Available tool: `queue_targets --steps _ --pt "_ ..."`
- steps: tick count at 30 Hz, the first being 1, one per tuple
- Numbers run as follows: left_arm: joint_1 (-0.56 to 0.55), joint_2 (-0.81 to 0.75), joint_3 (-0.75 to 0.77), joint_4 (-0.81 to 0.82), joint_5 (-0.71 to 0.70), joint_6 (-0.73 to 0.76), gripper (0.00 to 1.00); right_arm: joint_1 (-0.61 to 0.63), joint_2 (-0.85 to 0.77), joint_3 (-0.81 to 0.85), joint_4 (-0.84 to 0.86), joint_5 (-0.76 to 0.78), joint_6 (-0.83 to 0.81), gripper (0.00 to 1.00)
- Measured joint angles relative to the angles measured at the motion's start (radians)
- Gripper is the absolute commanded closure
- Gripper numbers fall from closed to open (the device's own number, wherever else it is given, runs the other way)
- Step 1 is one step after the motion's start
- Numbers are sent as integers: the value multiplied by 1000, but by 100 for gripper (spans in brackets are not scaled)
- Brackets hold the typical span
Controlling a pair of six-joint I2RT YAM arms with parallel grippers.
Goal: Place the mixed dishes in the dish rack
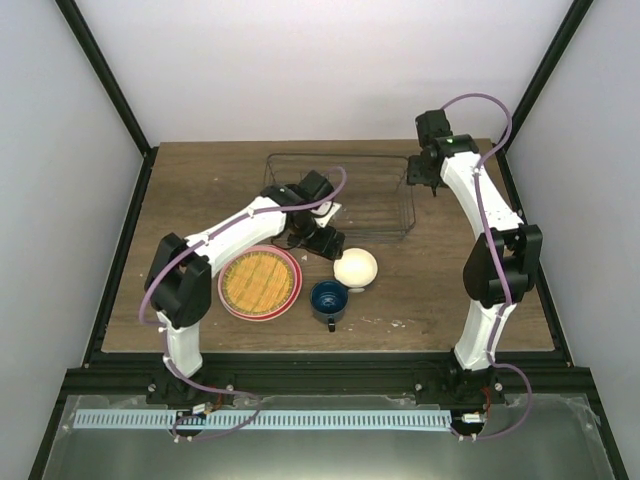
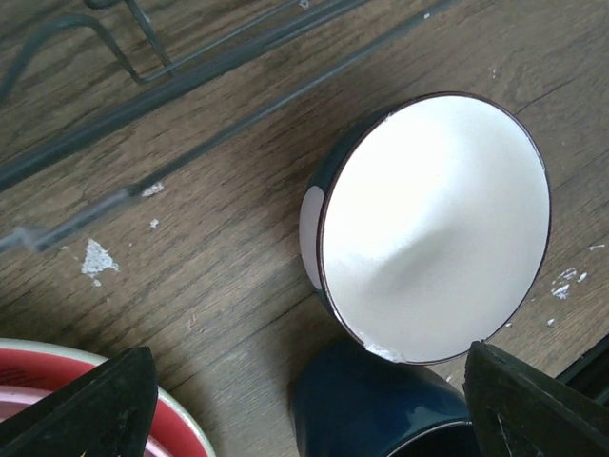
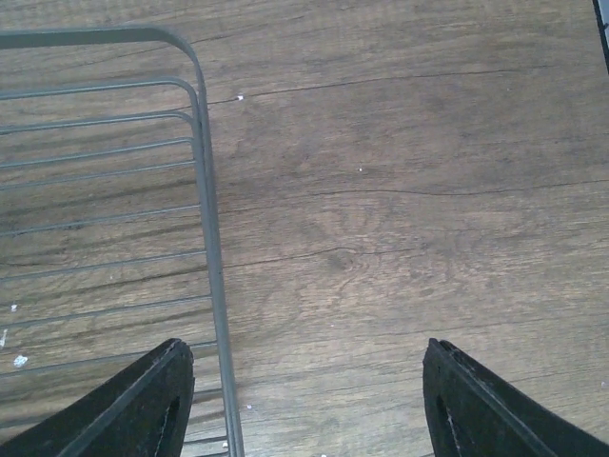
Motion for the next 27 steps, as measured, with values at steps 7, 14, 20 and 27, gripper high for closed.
queue_targets --steps 7,14,20,27 --pt "-47 68 9 -2 -22 0 12 -2 0 -37 14 -7 -2 32" --pt "-109 128 19 18 -64 3 12 -2 0 -82 22 -10 -4 31" --pt "-134 128 20 48 -86 13 17 -2 -25 -125 27 -8 -4 31" --pt "-132 132 -2 97 -121 26 24 -2 -55 -144 28 -3 -4 31"
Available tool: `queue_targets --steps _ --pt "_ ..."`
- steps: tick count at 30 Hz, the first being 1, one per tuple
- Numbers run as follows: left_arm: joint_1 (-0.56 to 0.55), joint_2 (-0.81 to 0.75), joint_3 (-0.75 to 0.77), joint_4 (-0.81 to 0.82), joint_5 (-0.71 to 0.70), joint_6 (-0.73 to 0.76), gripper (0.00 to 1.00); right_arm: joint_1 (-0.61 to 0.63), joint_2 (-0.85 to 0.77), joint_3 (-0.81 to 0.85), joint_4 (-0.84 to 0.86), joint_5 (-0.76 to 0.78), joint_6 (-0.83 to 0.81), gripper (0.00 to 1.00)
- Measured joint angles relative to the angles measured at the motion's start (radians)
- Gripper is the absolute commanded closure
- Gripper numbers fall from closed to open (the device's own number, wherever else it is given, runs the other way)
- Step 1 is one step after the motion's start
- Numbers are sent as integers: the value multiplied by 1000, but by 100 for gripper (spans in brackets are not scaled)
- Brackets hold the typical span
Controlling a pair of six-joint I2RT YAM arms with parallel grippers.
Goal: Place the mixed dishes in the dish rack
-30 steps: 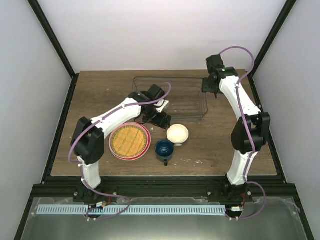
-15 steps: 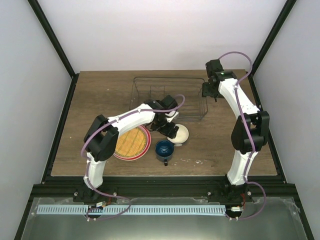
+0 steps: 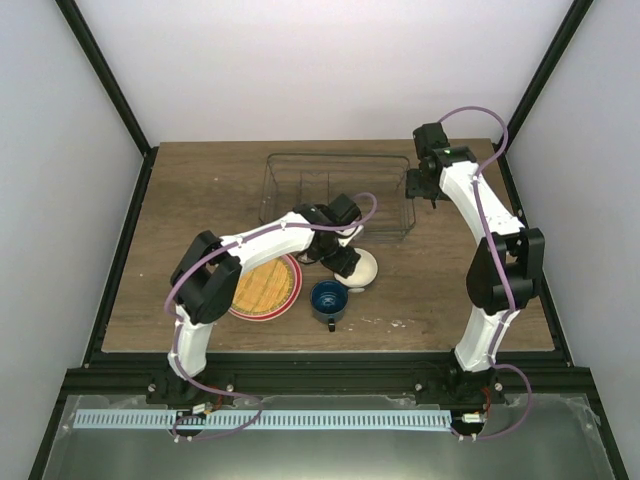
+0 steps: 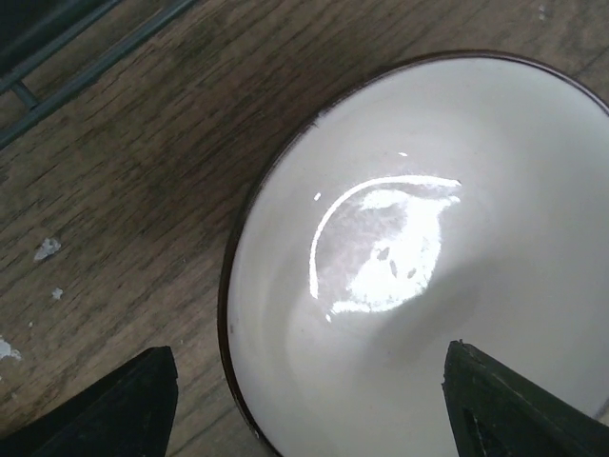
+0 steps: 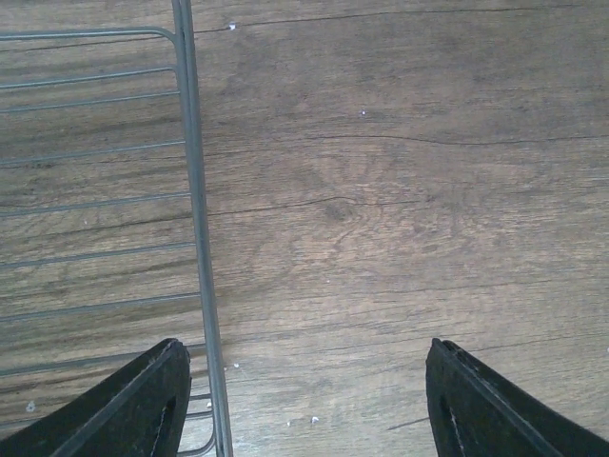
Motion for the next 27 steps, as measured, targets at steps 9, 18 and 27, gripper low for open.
queue_targets --steps 9,18,27 --pt "0 42 -6 31 -27 8 45 0 -11 -10 1 7 -4 30" --pt "0 47 -7 34 -30 21 75 0 -13 -14 1 7 -5 30" --pt "1 56 -16 68 -22 30 100 0 -24 -14 1 -4 -5 29"
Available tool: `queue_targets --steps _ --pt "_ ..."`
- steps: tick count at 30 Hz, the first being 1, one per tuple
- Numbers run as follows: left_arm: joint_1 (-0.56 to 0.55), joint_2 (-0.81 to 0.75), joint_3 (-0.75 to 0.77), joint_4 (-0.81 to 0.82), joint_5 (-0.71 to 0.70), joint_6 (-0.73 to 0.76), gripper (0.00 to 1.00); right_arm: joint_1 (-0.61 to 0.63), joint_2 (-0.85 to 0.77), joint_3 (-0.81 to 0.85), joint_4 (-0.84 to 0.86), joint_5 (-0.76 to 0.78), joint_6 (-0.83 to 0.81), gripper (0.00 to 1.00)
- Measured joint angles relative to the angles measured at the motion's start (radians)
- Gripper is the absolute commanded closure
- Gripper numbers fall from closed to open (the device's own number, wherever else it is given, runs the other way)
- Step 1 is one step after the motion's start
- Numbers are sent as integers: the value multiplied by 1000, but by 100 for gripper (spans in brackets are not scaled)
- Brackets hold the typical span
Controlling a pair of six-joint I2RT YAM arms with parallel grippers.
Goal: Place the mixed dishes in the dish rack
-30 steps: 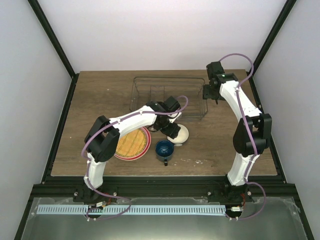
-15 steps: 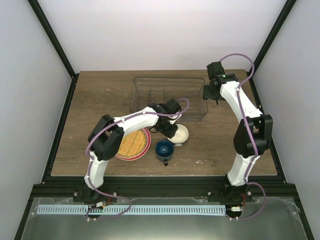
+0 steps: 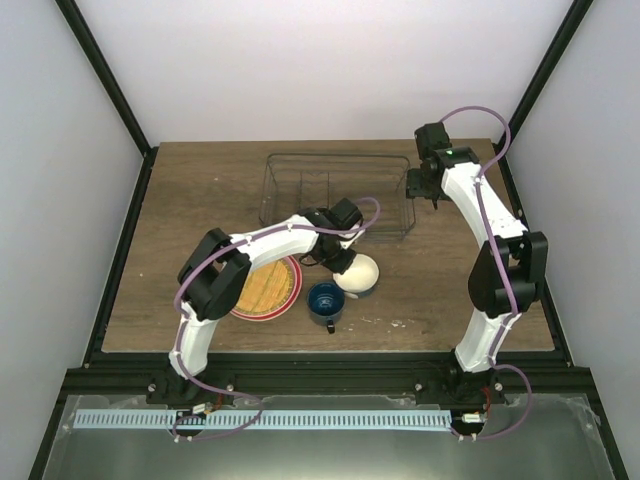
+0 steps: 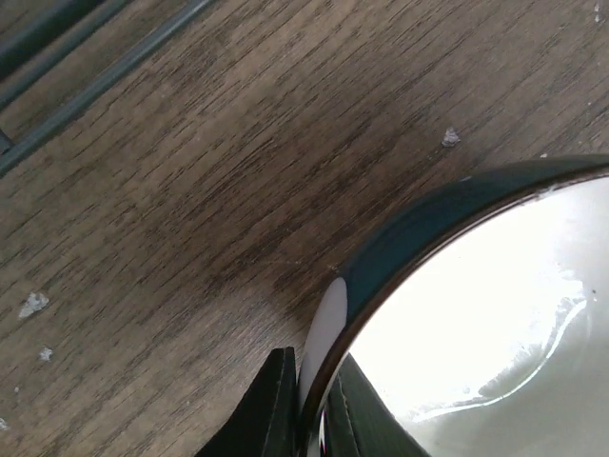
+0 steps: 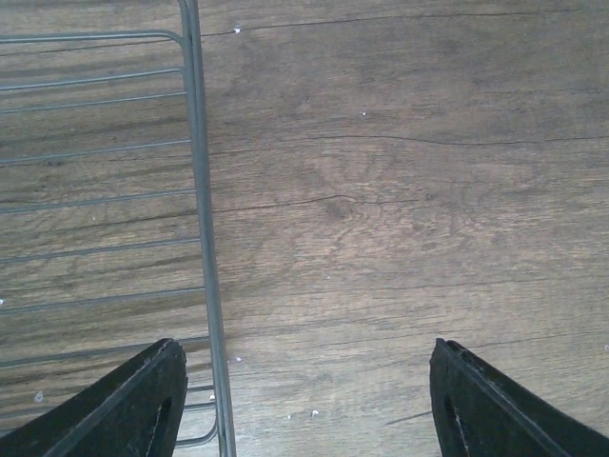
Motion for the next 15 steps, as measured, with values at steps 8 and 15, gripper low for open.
queue_targets --steps 8,15 --pt "0 -7 -1 2 14 7 100 0 -13 -13 0 -11 0 27" --pt "0 -68 15 -33 77 -2 100 0 -13 -13 0 -14 2 16"
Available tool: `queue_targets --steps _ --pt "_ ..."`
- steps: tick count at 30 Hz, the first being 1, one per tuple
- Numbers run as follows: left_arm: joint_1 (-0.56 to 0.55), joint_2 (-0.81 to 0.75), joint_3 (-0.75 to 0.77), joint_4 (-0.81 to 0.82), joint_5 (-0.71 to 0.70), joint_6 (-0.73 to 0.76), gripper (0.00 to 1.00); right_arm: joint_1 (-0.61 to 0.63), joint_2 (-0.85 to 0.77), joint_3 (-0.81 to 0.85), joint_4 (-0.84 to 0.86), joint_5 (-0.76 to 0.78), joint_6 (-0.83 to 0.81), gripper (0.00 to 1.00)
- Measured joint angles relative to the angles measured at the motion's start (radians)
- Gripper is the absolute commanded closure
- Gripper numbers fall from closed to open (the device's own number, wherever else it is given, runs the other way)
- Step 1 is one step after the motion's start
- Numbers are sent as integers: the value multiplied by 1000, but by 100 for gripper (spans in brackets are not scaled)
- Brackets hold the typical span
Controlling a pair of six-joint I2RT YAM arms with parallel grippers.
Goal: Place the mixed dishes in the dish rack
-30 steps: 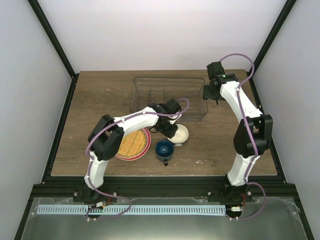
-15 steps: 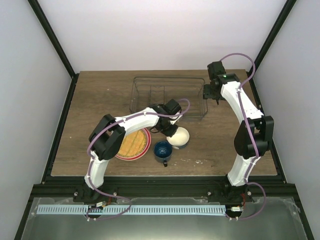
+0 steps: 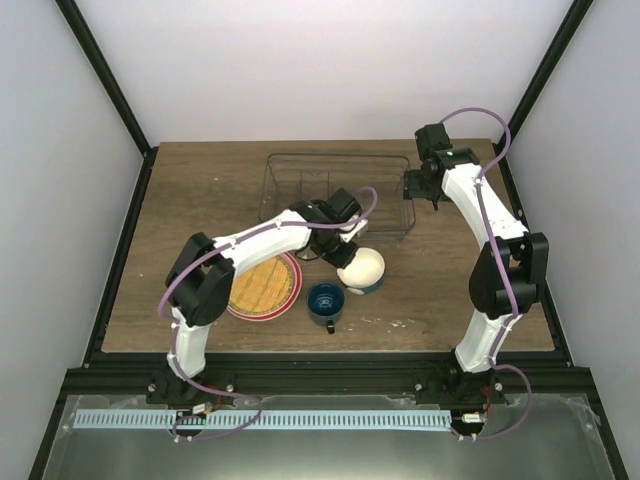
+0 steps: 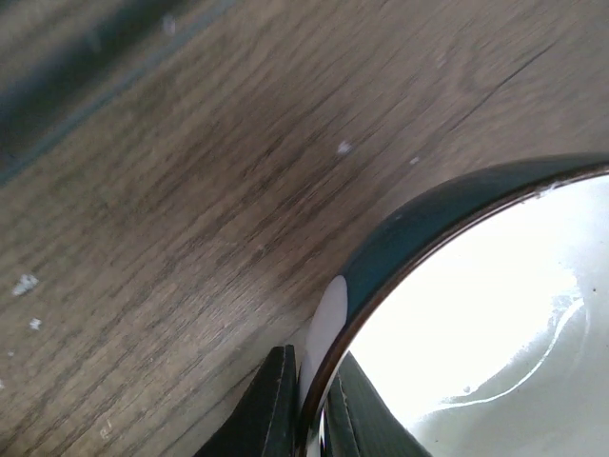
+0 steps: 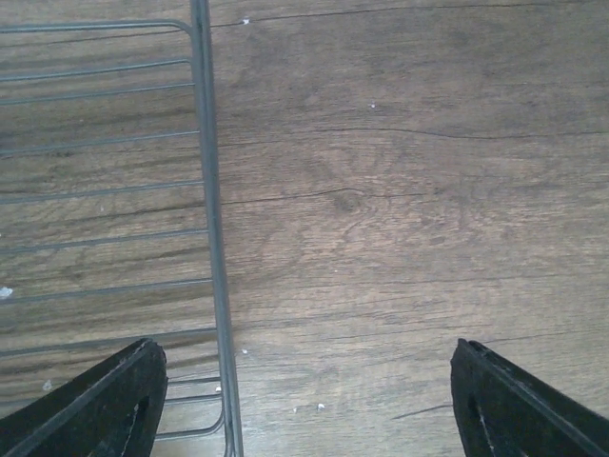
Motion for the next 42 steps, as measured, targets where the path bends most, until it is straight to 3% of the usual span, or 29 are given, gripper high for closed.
queue_targets --steps 13,16,22,25,30,42 --pt "23 -193 130 -40 -5 -13 100 -27 -35 0 82 -245 1 5" --pt "92 -216 124 -44 -22 -13 100 -37 -55 -2 125 -331 0 0" --pt "305 -224 97 -41 -91 5 100 -47 -101 -3 225 -577 -13 0" --pt "353 -224 97 -38 -109 17 100 -47 -114 -31 292 -728 -8 0" --pt "343 -216 103 -35 -92 24 100 -39 -120 -119 399 -933 31 0" --pt "336 -150 161 -12 -52 24 100 57 -116 -155 527 -1137 99 0"
